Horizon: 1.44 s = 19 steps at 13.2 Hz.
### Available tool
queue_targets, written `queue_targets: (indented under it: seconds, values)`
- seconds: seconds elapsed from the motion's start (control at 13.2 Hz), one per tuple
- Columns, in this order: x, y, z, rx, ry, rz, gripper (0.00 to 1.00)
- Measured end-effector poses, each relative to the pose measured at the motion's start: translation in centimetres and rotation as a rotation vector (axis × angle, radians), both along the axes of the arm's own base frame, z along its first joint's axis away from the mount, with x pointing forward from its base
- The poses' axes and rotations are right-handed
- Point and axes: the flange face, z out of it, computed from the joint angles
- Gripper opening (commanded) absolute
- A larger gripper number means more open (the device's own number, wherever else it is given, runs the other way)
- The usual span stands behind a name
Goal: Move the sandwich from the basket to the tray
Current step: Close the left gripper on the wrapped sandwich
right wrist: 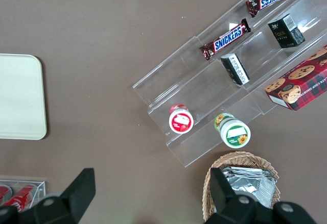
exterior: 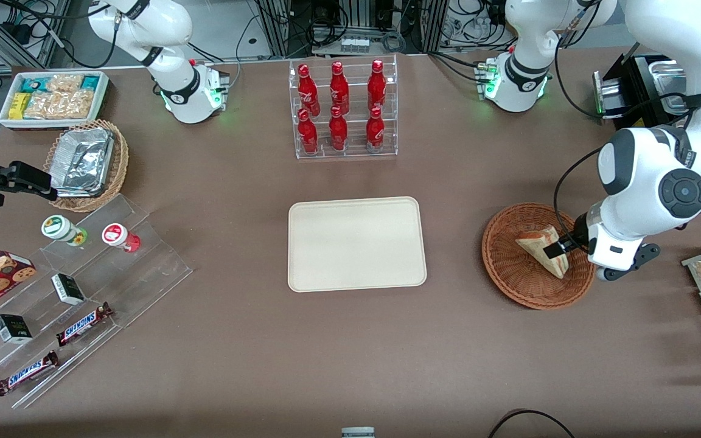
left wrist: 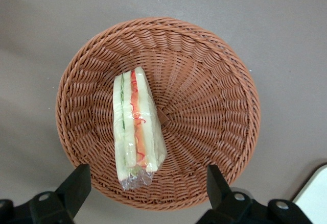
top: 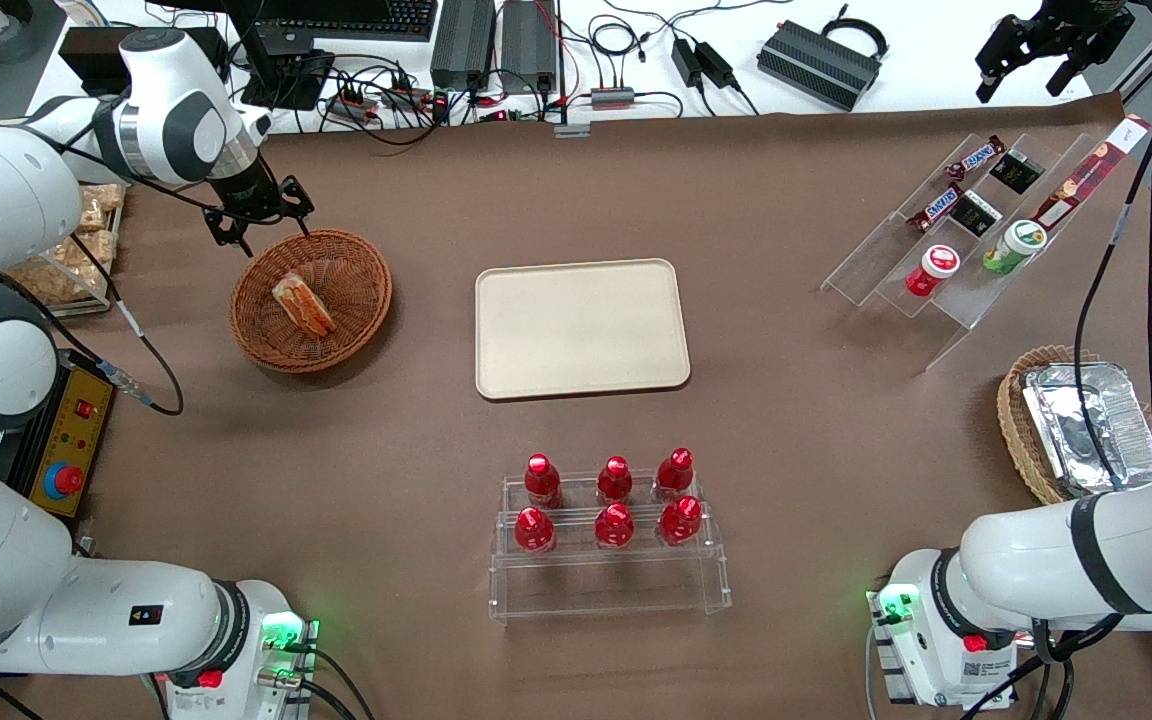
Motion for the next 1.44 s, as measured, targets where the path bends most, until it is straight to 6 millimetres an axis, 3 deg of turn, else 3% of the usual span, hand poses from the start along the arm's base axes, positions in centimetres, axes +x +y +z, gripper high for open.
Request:
queue_targets:
  seconds: [0.38, 1.13, 1.21, 1.36, 1.44]
  values:
    - [-3.0, 0.3, -4.4, -0.002, -0.065, 0.027, 1.0]
    - [-5.1, 0.8, -7.8, 0.001, -0.109, 0.164, 0.98]
    - [-5.3, 0.9, -8.4, 0.002, -0.11, 0.167, 0.84]
    - [-5.9, 1.3, -9.5, 0.003, -0.107, 0.174, 0.18]
    - [-6.1, 1.4, -9.7, 0.004, -0.104, 0.176, 0.0]
